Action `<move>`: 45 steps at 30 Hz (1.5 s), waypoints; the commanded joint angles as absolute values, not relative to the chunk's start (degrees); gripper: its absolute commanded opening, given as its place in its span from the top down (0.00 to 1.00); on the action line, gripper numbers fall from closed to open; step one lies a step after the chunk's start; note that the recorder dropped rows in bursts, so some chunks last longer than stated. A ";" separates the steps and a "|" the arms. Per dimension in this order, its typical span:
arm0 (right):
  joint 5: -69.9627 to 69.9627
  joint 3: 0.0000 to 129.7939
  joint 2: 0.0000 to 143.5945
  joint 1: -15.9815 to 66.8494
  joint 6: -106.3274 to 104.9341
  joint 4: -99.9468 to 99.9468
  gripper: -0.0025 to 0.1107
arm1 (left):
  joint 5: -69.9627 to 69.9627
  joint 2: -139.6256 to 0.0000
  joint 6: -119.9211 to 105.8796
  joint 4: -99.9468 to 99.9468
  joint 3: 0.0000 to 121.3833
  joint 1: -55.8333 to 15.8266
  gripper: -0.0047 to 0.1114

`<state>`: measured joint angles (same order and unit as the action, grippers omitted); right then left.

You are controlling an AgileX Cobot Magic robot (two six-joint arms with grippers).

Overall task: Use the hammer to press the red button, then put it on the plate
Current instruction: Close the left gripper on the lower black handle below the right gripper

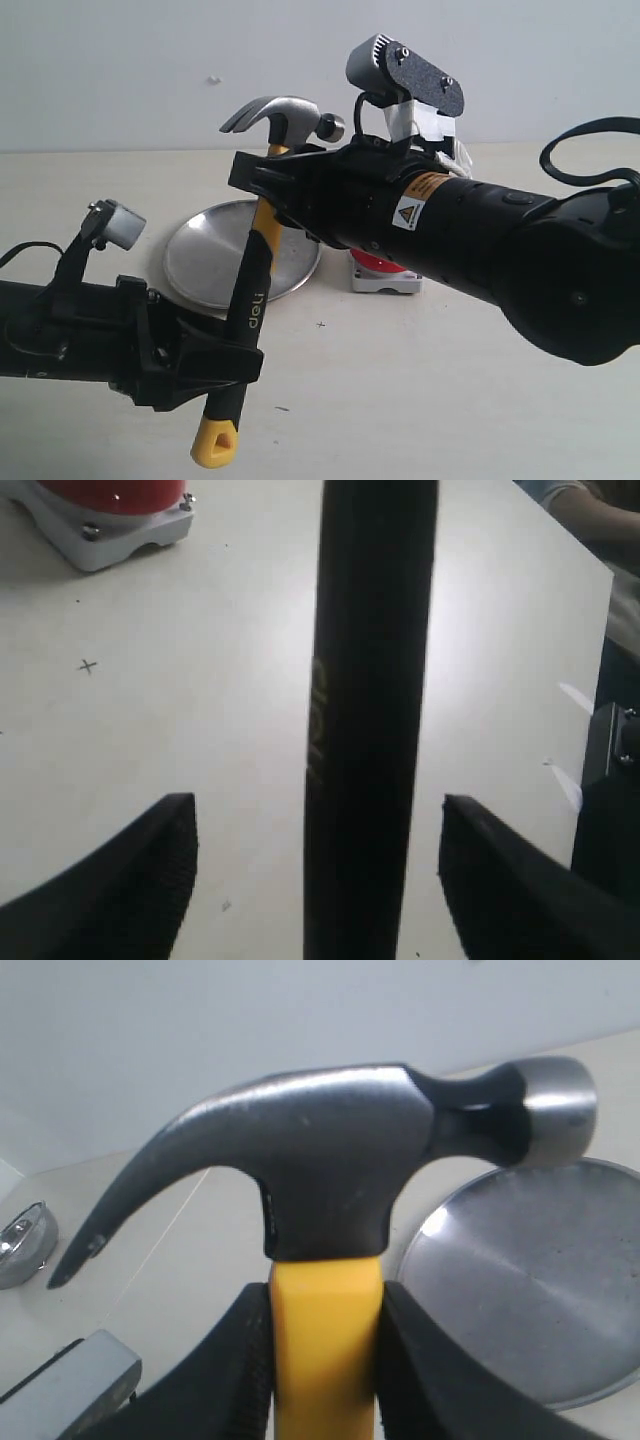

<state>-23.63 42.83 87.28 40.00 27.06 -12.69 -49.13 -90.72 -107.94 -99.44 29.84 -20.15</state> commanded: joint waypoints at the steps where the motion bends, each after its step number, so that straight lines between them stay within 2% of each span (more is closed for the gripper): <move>1: -27.59 43.87 86.03 39.69 26.61 -11.86 0.98 | -46.56 -90.66 -107.22 -99.95 30.36 -23.55 0.38; 8: -27.48 43.87 86.03 39.69 26.61 -11.98 0.98 | -43.23 -90.66 -105.49 -99.95 31.97 -26.48 0.39; 21: -27.48 43.87 86.03 39.69 27.06 -12.23 0.98 | -43.12 -91.02 -103.05 -99.95 31.97 -26.48 0.39; 37: -27.16 43.87 86.03 39.69 27.06 -12.34 0.98 | -46.05 -98.46 -103.17 -99.95 34.62 -26.48 0.39; 40: -26.88 43.87 86.03 39.69 27.06 -12.34 0.98 | -46.19 -98.43 -103.17 -99.95 34.60 -26.48 0.48; 45: -26.74 43.87 86.03 39.69 27.06 -12.34 0.98 | -46.19 -98.43 -103.17 -99.95 34.60 -26.48 0.77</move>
<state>-23.40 42.83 87.28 40.00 27.17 -12.69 -45.66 -98.31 -103.39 -99.44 34.23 -26.28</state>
